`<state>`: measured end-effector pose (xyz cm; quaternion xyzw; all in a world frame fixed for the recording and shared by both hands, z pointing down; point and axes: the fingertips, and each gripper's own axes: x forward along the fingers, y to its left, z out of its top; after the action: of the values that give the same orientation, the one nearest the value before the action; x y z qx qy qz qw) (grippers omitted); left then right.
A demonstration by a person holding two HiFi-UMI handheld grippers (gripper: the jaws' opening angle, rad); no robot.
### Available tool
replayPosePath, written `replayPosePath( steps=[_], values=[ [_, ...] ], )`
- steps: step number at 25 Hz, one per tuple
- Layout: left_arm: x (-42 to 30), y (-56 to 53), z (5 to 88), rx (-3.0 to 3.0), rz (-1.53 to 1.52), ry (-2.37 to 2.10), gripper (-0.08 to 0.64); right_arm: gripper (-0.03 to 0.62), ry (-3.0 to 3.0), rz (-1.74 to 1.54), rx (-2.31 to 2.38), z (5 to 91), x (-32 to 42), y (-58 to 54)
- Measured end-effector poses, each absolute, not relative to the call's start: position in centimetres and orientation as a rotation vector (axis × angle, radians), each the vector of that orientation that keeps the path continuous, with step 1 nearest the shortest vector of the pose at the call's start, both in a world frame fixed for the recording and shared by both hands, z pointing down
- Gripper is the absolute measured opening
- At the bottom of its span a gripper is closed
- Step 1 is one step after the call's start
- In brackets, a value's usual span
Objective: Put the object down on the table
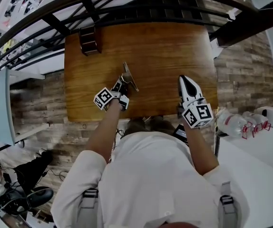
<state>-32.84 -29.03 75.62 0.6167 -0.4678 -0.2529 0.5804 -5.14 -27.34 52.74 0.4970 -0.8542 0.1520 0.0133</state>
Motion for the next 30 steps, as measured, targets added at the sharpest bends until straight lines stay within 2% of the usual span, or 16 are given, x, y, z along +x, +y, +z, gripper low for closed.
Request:
replayPosePath(
  steps=[30],
  values=[
    [-31.9, -28.4, 78.5, 1.322, -0.466, -1.147, 0.017, 0.025, -2.64, 0.524, 1.576, 53.4, -3.6, -27.9]
  ],
)
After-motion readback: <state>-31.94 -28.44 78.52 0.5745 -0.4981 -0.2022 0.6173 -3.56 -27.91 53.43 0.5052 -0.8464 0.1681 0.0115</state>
